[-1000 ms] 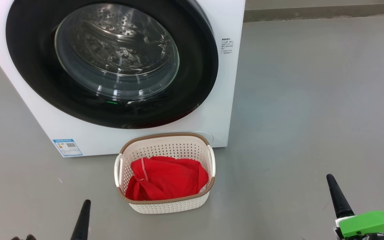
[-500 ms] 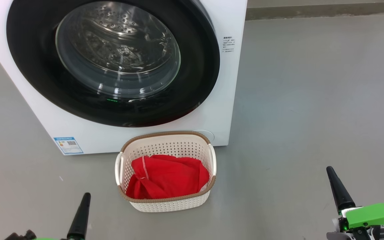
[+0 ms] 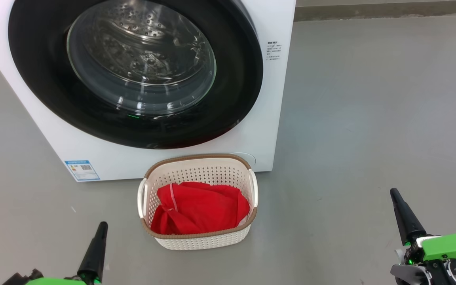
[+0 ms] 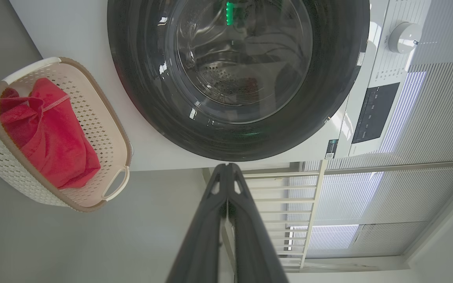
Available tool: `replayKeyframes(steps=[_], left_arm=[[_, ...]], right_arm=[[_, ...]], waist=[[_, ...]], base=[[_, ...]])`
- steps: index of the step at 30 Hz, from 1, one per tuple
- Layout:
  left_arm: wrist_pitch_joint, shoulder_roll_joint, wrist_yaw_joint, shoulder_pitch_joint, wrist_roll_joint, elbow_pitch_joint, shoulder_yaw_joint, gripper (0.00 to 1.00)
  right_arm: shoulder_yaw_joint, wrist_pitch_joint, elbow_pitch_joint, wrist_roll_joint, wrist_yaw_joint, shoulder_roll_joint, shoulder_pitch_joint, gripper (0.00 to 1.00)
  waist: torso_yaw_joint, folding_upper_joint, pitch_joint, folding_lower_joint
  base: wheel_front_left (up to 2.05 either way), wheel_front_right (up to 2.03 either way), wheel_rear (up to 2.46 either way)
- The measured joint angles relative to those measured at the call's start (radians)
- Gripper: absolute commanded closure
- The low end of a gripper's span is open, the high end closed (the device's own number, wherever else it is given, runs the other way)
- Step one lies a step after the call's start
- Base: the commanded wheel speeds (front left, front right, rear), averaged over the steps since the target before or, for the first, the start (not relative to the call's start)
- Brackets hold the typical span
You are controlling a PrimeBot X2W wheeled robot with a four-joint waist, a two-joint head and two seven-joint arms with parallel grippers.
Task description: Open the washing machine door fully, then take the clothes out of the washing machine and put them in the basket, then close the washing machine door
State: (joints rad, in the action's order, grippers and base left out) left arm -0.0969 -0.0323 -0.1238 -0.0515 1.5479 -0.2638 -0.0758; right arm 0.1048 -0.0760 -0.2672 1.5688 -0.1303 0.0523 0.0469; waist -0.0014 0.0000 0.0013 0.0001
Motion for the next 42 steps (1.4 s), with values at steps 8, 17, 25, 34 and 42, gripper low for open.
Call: replayKeyframes(steps=[8, 17, 25, 34, 42], left_arm=[[-0.013, 0.000, 0.000, -0.018, 0.054, -0.002, -0.002, 1.00], [-0.013, 0.000, 0.000, -0.018, 0.054, -0.002, -0.003, 1.00], [-0.013, 0.000, 0.000, -0.018, 0.054, -0.002, -0.003, 1.00], [-0.013, 0.000, 0.000, -0.018, 0.054, -0.002, -0.003, 1.00], [-0.013, 0.000, 0.000, -0.018, 0.054, -0.002, -0.003, 1.00]], right_arm=[[0.006, -0.014, -0.001, 0.054, 0.000, 0.001, 0.015, 1.00], [0.007, -0.014, -0.001, 0.054, 0.000, 0.001, 0.016, 1.00], [0.009, -0.017, -0.001, 0.054, 0.000, 0.001, 0.016, 1.00], [0.011, -0.021, -0.001, 0.054, 0.000, 0.000, 0.017, 1.00], [0.012, -0.021, -0.001, 0.054, 0.000, 0.000, 0.017, 1.00]], waist=[[0.001, 0.0000, 0.002, 0.0000], [0.001, 0.0000, 0.002, 0.0000], [0.001, 0.0000, 0.002, 0.0000], [0.001, 0.0000, 0.002, 0.0000], [0.001, 0.0001, 0.002, 0.0000]], base=[[0.00, 0.00, 0.00], [0.00, 0.00, 0.00], [0.00, 0.00, 0.00], [0.00, 0.00, 0.00], [0.00, 0.00, 0.00]])
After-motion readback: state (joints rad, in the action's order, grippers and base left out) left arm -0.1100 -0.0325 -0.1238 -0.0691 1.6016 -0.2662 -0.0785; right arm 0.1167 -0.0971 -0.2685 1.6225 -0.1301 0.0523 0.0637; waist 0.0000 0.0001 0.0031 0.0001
